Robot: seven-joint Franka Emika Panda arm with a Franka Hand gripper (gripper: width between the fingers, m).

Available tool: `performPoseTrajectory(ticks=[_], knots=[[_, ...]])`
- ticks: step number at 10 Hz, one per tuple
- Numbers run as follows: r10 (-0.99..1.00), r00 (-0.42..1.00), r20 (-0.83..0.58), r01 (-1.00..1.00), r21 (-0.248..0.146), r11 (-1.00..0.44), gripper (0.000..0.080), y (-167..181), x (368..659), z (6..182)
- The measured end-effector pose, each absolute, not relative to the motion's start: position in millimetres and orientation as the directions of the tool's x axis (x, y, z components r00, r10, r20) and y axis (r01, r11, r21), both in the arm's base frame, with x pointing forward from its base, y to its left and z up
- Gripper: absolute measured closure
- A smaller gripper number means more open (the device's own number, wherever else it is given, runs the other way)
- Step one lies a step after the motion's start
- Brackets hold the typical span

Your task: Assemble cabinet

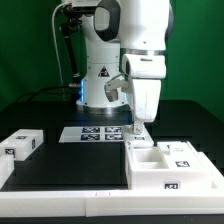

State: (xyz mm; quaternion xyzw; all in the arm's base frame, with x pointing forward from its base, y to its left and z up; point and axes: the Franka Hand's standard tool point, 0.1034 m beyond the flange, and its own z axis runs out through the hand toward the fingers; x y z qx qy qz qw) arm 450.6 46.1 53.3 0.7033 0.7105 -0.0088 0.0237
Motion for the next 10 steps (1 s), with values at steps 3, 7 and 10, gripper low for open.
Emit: performPoseTrajectory(ticks=[3,7,10], knots=[[1.000,0.016,0.002,1.000,0.019,-0.016,0.0730,31,453,51.9],[1.000,0.029,0.001,0.999,0.015,-0.029,0.0730,46,452,54.8],[1.000,0.029,-0.004,1.000,0.008,-0.029,0.0730,49,454,58.4]])
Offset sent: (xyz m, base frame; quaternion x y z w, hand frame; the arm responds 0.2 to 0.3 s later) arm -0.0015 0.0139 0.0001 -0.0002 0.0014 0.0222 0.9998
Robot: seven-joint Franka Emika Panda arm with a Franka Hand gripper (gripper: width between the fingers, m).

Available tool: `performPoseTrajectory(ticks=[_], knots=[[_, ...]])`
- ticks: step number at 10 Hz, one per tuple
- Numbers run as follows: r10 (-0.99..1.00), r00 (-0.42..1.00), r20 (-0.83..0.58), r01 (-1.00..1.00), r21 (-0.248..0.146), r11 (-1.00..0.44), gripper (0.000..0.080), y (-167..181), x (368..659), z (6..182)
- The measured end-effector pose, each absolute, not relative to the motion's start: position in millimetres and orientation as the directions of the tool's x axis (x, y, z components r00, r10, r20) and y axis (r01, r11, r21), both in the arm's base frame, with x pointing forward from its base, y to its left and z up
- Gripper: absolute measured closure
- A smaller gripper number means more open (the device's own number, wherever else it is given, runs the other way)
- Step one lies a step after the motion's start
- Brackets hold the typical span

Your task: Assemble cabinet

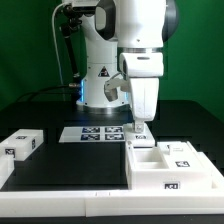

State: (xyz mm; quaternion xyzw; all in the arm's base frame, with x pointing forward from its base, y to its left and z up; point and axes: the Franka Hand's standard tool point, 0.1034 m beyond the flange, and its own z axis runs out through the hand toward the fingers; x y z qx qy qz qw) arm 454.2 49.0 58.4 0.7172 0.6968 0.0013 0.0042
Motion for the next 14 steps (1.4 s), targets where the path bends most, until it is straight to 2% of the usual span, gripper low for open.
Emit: performPoseTrajectory(ticks=[9,12,14], knots=[[0.999,0.034,-0.011,0.999,-0.019,-0.034,0.0730,49.1,455.4,55.1],[0.999,0.033,0.002,0.999,0.006,-0.033,0.0731,54.1,454.1,54.0],[0.999,0.034,0.001,0.999,0.003,-0.034,0.0730,53.3,453.9,53.9]])
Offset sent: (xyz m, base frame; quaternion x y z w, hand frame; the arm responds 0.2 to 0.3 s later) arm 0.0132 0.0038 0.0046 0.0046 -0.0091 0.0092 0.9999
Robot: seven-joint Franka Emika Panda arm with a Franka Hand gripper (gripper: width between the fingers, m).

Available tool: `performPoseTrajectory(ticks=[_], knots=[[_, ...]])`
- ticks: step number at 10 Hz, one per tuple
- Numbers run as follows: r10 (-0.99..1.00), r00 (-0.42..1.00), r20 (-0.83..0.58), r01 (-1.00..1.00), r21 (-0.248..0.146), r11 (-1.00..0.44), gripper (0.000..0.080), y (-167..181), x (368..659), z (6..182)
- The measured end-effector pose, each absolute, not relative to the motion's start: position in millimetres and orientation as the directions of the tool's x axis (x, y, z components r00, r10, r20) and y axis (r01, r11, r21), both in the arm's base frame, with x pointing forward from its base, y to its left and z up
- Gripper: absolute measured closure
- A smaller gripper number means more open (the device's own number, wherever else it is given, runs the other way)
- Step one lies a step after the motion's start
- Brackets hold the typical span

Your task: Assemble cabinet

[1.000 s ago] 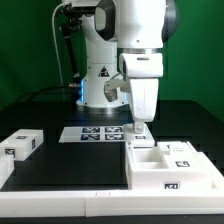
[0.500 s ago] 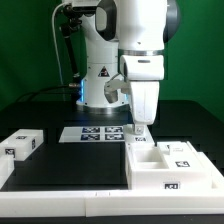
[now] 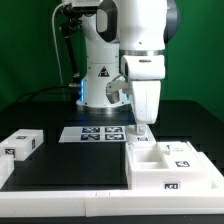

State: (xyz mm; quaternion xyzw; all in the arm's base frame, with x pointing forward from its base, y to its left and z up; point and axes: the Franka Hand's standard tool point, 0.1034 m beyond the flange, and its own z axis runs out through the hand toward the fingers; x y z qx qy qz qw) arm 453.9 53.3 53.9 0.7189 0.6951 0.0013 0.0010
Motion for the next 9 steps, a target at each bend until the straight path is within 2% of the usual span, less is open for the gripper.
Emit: performPoseTrajectory(ticks=[1,3,4,6,9], knots=[[0.999,0.033,0.013,0.999,0.029,-0.033,0.0730,55.8,453.2,54.2],[0.999,0.036,0.009,0.999,0.024,-0.036,0.0730,52.5,453.4,55.0],[0.999,0.039,0.014,0.999,0.037,-0.039,0.0730,53.6,456.0,56.3],[0.999,0.040,0.006,0.999,0.022,-0.040,0.0730,51.7,455.8,56.3],[0.999,0.042,0.007,0.999,0.022,-0.042,0.0730,50.4,458.5,55.1]])
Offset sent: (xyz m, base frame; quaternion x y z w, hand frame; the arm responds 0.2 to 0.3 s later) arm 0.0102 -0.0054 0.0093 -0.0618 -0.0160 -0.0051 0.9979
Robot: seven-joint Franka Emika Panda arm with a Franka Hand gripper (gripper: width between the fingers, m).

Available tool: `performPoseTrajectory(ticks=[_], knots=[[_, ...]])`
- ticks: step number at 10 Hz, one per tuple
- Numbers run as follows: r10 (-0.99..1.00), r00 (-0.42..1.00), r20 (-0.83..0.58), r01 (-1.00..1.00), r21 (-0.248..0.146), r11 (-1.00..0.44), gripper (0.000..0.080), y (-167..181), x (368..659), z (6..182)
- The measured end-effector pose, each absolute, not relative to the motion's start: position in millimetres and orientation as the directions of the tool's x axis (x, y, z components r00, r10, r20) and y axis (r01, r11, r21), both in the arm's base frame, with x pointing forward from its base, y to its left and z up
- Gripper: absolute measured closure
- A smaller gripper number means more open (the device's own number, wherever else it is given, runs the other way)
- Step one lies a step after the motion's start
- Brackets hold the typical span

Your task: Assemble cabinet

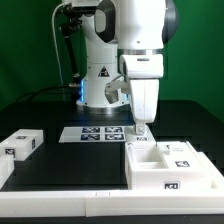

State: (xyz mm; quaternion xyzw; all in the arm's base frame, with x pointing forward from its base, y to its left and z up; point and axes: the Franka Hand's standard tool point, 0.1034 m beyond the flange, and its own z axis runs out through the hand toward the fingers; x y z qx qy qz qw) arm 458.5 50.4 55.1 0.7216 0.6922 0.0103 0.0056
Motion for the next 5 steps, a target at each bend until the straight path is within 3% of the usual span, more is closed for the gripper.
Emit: performPoseTrajectory(ticks=[5], knots=[[0.999,0.044,0.008,0.999,0.026,-0.045,0.0730,49.5,460.6,55.8]])
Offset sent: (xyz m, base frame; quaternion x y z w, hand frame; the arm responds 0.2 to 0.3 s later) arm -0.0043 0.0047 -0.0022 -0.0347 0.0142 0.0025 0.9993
